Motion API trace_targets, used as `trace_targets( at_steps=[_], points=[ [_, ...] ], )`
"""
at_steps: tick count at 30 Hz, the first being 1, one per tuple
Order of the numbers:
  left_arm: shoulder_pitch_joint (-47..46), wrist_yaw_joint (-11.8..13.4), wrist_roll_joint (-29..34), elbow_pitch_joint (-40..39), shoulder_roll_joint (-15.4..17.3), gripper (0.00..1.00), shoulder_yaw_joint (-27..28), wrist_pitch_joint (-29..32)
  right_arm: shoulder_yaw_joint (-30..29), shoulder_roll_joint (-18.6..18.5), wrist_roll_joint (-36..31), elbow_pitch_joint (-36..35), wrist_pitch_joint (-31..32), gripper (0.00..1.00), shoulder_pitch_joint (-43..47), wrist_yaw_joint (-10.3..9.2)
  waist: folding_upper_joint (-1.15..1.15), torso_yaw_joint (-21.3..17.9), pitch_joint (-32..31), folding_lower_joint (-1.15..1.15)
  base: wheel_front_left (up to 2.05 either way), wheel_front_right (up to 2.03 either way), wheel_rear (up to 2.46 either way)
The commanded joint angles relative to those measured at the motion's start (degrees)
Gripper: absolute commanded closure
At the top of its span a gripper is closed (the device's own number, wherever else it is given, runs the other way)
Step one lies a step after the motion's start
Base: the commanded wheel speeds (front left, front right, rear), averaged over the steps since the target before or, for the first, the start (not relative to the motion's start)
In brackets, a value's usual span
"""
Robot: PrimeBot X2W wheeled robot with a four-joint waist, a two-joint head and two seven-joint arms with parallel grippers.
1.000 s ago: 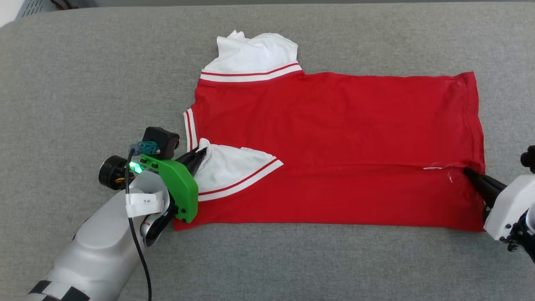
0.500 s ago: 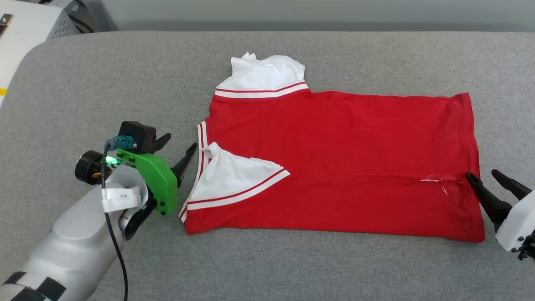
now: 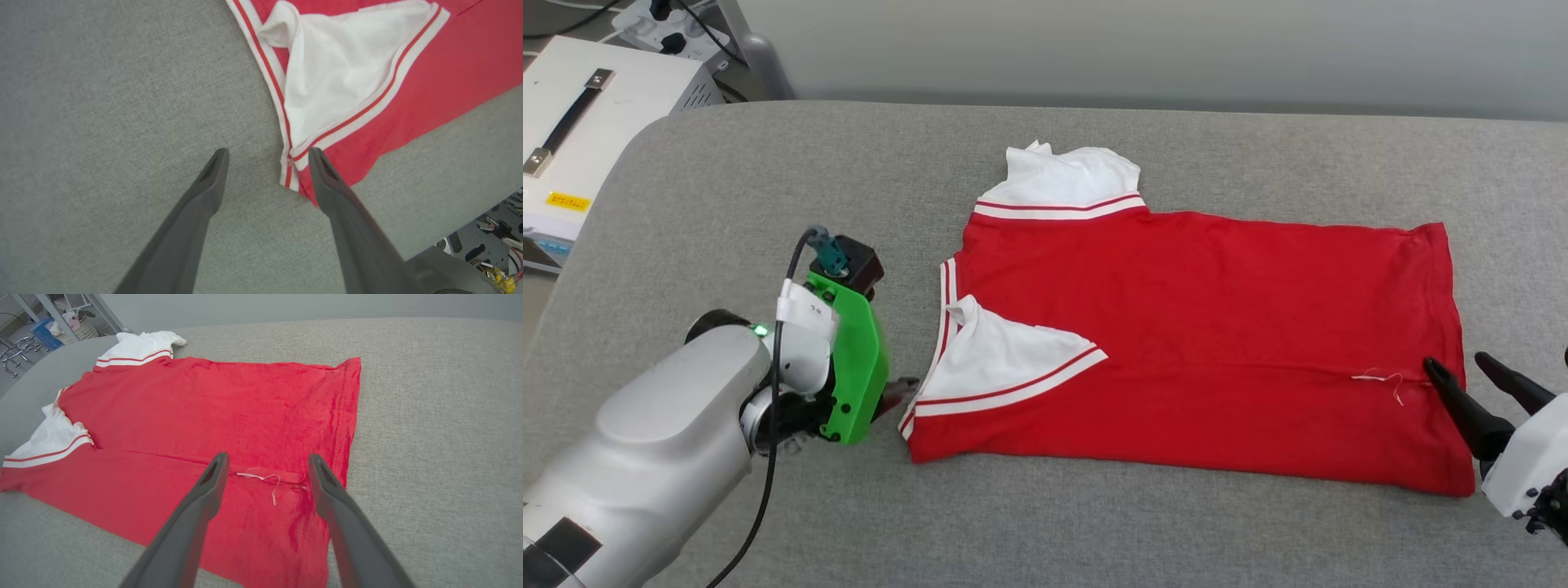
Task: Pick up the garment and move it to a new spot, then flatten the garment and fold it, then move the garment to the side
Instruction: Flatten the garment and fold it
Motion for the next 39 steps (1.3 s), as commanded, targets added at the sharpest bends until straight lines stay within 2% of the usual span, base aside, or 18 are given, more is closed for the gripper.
trace_targets(
  at_steps=[1, 5, 17, 18, 20, 21, 25, 28, 34, 39],
  points=[
    [-0.8, -0.2, -1.2, 0.1, 0.1, 0.00, -0.7, 1.4, -0.3, 0.5, -0.4, -0.3, 0.4, 0.00, 0.7, -0.04, 0.00, -0.2, 0.2, 0.00, 0.00, 0.00, 0.00],
    [0.3, -0.2, -3.3, 1.7, -0.9, 0.00, -1.9, 3.7, 0.0, 1.7, -0.8, 0.1, 1.3, 0.00, 0.0, -0.04, 0.00, -1.2, 0.9, 0.00, 0.00, 0.00, 0.00],
    [4.3, -0.2, -5.2, 9.9, -4.9, 0.00, -4.7, 3.2, 1.5, 3.0, -0.9, 2.7, 1.2, 0.00, -2.7, -0.04, 0.00, -3.9, 3.3, 0.00, 0.00, 0.00, 0.00],
    [4.5, -0.2, -5.2, 10.3, -5.1, 0.06, -5.0, 3.1, 1.6, 2.8, -0.8, 2.8, 1.1, 0.00, -2.9, -0.04, 0.00, -4.0, 3.3, 0.00, 0.00, 0.00, 0.00],
    [4.6, -0.2, -4.7, 10.0, -5.2, 0.83, -5.5, 2.0, 1.8, 2.3, -0.9, 2.7, 1.0, 0.00, -3.4, -0.04, 0.00, -4.2, 3.1, 0.00, 0.00, 0.00, 0.00],
    [4.7, -0.2, -5.2, 9.8, -5.2, 1.00, -5.5, 1.5, 2.1, 1.9, -1.1, 2.5, 1.1, 0.00, -3.7, -0.04, 0.00, -4.3, 2.9, 0.00, 0.00, 0.00, 0.00],
    [4.5, -0.2, -5.9, 8.3, -4.4, 1.00, -5.6, -0.9, 3.4, -0.8, -2.2, 1.2, 2.0, 0.00, -5.7, -0.04, 0.00, -4.5, 1.7, 0.00, 0.00, 0.00, 0.00],
    [4.2, -0.2, -6.3, 6.7, -3.7, 1.00, -5.6, -2.9, 4.5, -3.8, -1.9, -0.2, 5.5, 0.00, -7.0, -0.04, 0.00, -4.3, 0.8, 0.00, 0.00, 0.00, 0.00],
    [3.1, -0.2, -6.2, 3.1, -1.7, 1.00, -5.8, -5.4, 4.8, -9.1, 0.9, -0.9, 19.4, 0.00, -8.5, -0.04, 0.00, -3.9, 0.1, 0.00, 0.00, 0.00, 0.00],
    [2.1, -0.2, -5.4, 0.2, -0.1, 1.00, -6.1, -6.7, 4.2, -9.4, 3.3, -0.4, 30.7, 0.00, -9.3, -0.04, 0.00, -3.2, 1.1, 0.00, 0.00, 0.00, 0.00]
  ],
)
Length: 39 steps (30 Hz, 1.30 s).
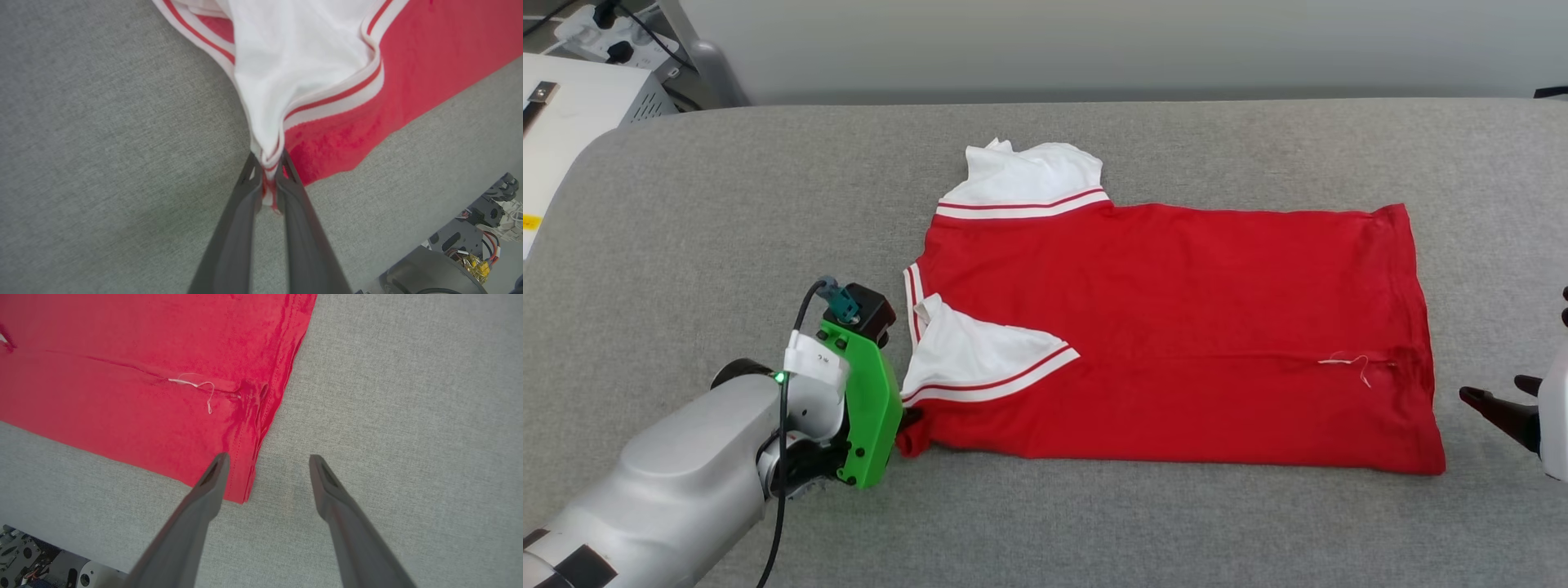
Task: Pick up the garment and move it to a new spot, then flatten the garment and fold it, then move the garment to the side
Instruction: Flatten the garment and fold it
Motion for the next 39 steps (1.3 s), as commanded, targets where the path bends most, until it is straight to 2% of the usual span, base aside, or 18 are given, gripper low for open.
trace_targets(
  at_steps=[1, 7, 13, 20, 21, 22, 23, 29, 33, 39],
  points=[
    [-0.9, -0.2, 0.2, -0.4, 0.3, 1.00, -0.2, -0.5, -0.2, 0.7, -0.2, 0.5, 1.3, 0.00, -1.1, -0.04, 0.00, 0.5, 0.6, 0.00, 0.00, 0.00, 0.00],
    [-1.4, -0.2, 0.5, -1.5, 0.4, 1.00, -0.3, -0.9, 0.6, 4.6, -2.2, 4.4, 3.3, 0.00, -2.1, -0.04, 0.00, 1.5, 2.3, 0.00, 0.00, 0.00, 0.00],
    [-1.4, -0.2, 0.3, -1.6, 0.8, 1.00, -0.2, -1.2, 3.0, 6.9, -5.2, 10.9, 2.8, 0.00, -3.0, -0.04, 0.00, 2.3, 3.8, 0.00, 0.00, 0.00, 0.00],
    [0.5, -0.2, -0.4, -1.0, 1.0, 1.00, -0.5, -1.7, 6.3, 9.9, -3.4, 17.5, 0.5, 0.00, -1.6, -0.04, 0.00, 2.3, 3.3, 0.00, 0.00, 0.00, 0.00],
    [0.9, -0.2, -0.6, -0.9, 1.0, 1.00, -0.5, -1.8, 6.9, 10.0, -3.0, 17.7, 0.2, 0.11, -1.6, -0.04, 0.00, 2.2, 2.9, 0.00, 0.00, 0.00, 0.00],
    [1.3, -0.2, -0.7, -0.8, 1.1, 1.00, -0.5, -1.9, 7.2, 10.0, -2.6, 17.7, -0.3, 0.62, -1.6, -0.04, 0.00, 2.0, 2.6, 0.00, 0.00, 0.00, 0.00],
    [1.9, -0.2, -0.9, -0.6, 1.3, 1.00, -0.5, -2.1, 7.5, 9.8, -2.0, 17.6, -1.2, 0.98, -1.7, -0.04, 0.00, 1.7, 2.2, 0.00, 0.00, 0.00, 0.00],
    [4.2, -0.2, -1.5, -1.1, 2.6, 1.00, -0.5, -3.6, 8.1, 7.6, -0.3, 15.9, -6.3, 1.00, -1.3, -0.04, 0.00, 1.2, -1.1, 0.00, 0.00, 0.00, 0.00],
    [4.9, 0.1, -1.2, -3.1, 4.6, 1.00, -0.4, -4.4, 7.1, 5.2, 1.2, 13.3, -8.7, 1.00, 0.5, -0.04, 0.00, 1.4, -2.8, 0.00, 0.00, 0.00, 0.00],
    [6.6, 1.8, -0.6, -8.2, 7.9, 1.00, -0.5, -4.8, 4.7, 2.2, 2.8, 8.3, -10.1, 1.00, 4.9, -0.04, 0.00, 1.8, -4.4, 0.00, 0.00, 0.00, 0.00]
  ],
)
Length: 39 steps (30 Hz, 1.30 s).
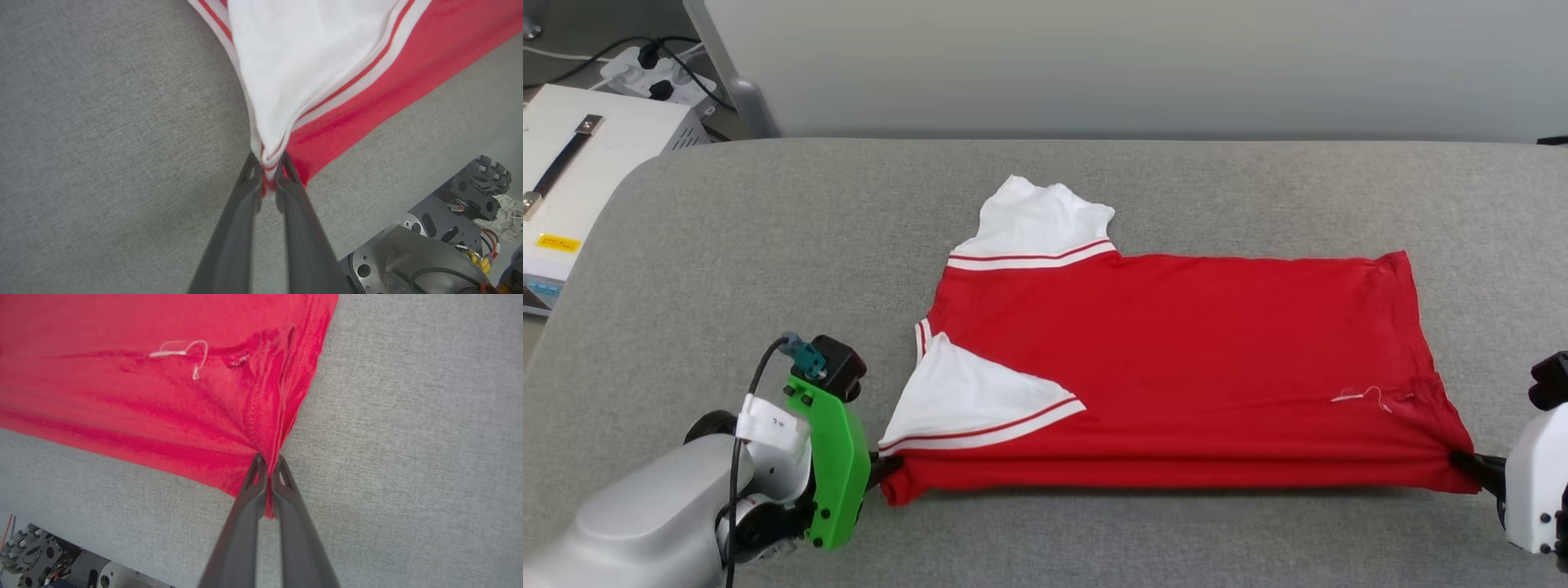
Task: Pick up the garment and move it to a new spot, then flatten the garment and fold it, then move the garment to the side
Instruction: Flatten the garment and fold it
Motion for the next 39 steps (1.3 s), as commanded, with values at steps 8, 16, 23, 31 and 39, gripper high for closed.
trace_targets(
  at_steps=[8, 16, 23, 31, 39],
  points=[
    [4.7, 3.9, -0.2, -7.7, 4.5, 1.00, -0.2, -0.7, -6.3, -1.3, 0.5, -7.6, 1.4, 1.00, 9.7, -0.06, 0.00, 0.3, -0.3, 0.00, 0.00, 0.00, 0.00],
    [6.0, 5.8, -0.6, -7.7, 4.5, 1.00, 0.0, -1.0, -11.3, 2.8, -2.7, -9.7, 3.9, 1.00, 12.2, -0.06, 0.00, -0.5, 3.1, 0.00, 0.00, 0.00, 0.00],
    [5.9, 5.1, -0.7, -1.9, 1.4, 1.00, -0.1, -1.6, -11.3, 6.5, -5.9, -4.5, 4.3, 1.00, 9.8, -0.06, 0.00, -0.4, 4.3, 0.00, 0.00, 0.00, 0.00],
    [5.3, 4.5, -0.8, -1.3, 2.4, 0.00, 2.7, -6.5, -12.9, 7.8, -7.3, -6.2, -3.2, 0.00, 10.6, -0.06, 0.00, 0.2, 0.7, 0.00, 0.00, 0.00, 0.00],
    [-2.4, 6.1, 3.6, -1.9, 5.0, 0.00, 8.2, -14.0, -19.3, 12.0, -14.7, -12.1, -21.6, 0.00, 8.6, -0.06, 0.00, -0.8, 0.6, 0.00, 0.00, 0.00, 0.00]
  ],
)
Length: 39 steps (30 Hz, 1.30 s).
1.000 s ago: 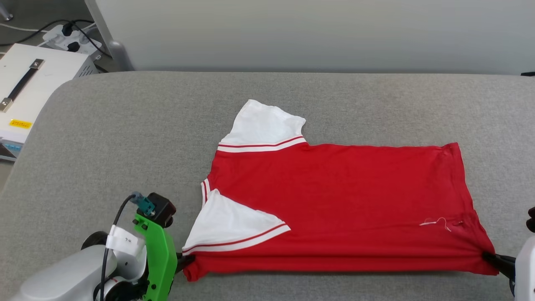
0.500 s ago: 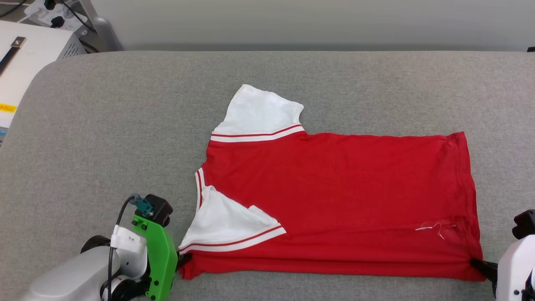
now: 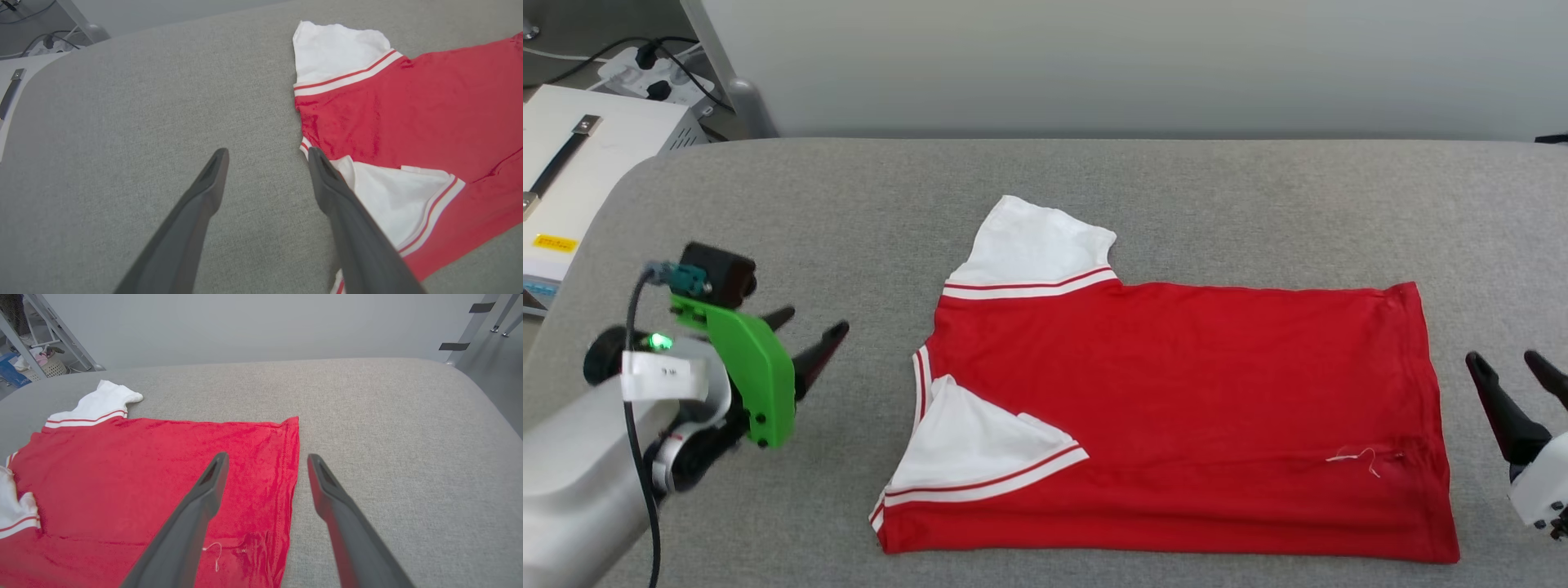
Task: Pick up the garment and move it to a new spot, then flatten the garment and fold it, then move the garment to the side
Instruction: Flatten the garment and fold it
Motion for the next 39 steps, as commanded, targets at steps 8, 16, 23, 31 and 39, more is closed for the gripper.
trace_targets(
  at_steps=[8, 16, 23, 31, 39],
  points=[
    [-12.6, 0.2, 5.2, 2.8, -2.5, 0.00, 3.2, -1.1, -2.5, 6.7, -7.9, -4.8, -10.9, 0.00, -4.1, -0.05, 0.00, -3.9, 5.8, 0.00, 0.00, 0.00, 0.00],
    [-26.7, -3.8, 5.8, 9.6, -7.4, 0.00, 2.8, 9.9, 0.8, 9.4, -11.4, -8.8, -12.0, 0.00, -7.0, -0.05, 0.00, -8.4, 13.5, 0.00, 0.00, 0.00, 0.00],
    [-37.6, -6.2, 2.6, 16.6, -12.1, 0.00, 1.3, 25.2, 3.0, 9.8, -11.8, -10.6, -12.4, 0.00, -10.6, -0.05, 0.00, -11.2, 20.6, 0.00, 0.00, 0.00, 0.00],
    [-44.5, -7.2, 2.2, 24.2, -15.6, 0.00, -2.5, 36.2, 6.3, 10.5, -11.7, -8.7, -15.2, 0.00, -15.6, -0.05, 0.00, -13.8, 27.8, 0.00, 0.00, 0.00, 0.00],
    [-41.8, -7.3, 2.3, 27.4, -15.1, 0.00, -6.0, 38.3, 7.2, 10.4, -11.3, -6.8, -17.0, 0.00, -17.6, -0.05, 0.00, -14.7, 29.4, 0.00, 0.00, 0.00, 0.00]
  ],
)
